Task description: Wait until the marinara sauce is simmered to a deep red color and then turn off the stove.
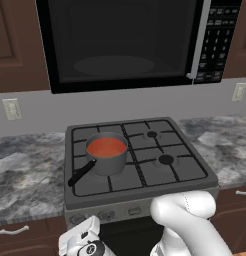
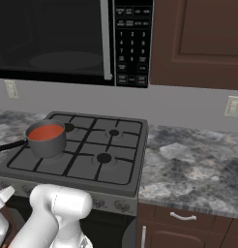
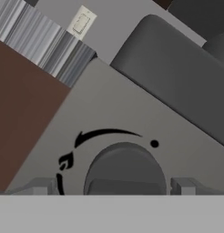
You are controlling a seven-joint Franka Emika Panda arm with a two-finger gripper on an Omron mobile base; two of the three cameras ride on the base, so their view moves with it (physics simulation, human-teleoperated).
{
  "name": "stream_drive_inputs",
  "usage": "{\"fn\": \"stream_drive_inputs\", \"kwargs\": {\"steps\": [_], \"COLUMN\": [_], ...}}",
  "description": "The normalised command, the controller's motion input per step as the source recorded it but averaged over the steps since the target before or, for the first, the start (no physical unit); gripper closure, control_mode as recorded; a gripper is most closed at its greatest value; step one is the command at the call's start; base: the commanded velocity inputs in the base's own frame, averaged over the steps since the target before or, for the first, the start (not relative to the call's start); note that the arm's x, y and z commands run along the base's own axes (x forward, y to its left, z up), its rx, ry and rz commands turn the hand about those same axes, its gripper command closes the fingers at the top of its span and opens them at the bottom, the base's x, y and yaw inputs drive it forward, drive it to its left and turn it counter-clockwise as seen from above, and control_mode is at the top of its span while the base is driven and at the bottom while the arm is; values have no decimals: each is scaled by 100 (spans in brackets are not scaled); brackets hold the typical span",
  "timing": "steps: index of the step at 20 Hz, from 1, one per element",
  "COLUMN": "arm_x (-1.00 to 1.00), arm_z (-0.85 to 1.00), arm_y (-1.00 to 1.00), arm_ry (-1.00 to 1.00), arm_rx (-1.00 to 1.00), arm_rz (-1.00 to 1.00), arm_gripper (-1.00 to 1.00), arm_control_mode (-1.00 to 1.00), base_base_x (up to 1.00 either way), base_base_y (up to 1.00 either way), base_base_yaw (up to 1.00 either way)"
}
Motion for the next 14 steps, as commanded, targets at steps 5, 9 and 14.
{"fn": "stream_drive_inputs", "kwargs": {"steps": [5, 9, 14], "arm_x": [17, 9, 0], "arm_z": [-3, -2, 0], "arm_y": [0, 0, 0], "arm_ry": [0, 0, 0], "arm_rx": [0, 0, 0], "arm_rz": [0, 0, 0], "arm_gripper": [-100, -100, -100], "arm_control_mode": [-100, -100, -100], "base_base_x": [0, 0, 0], "base_base_y": [0, 0, 0], "base_base_yaw": [0, 0, 0]}}
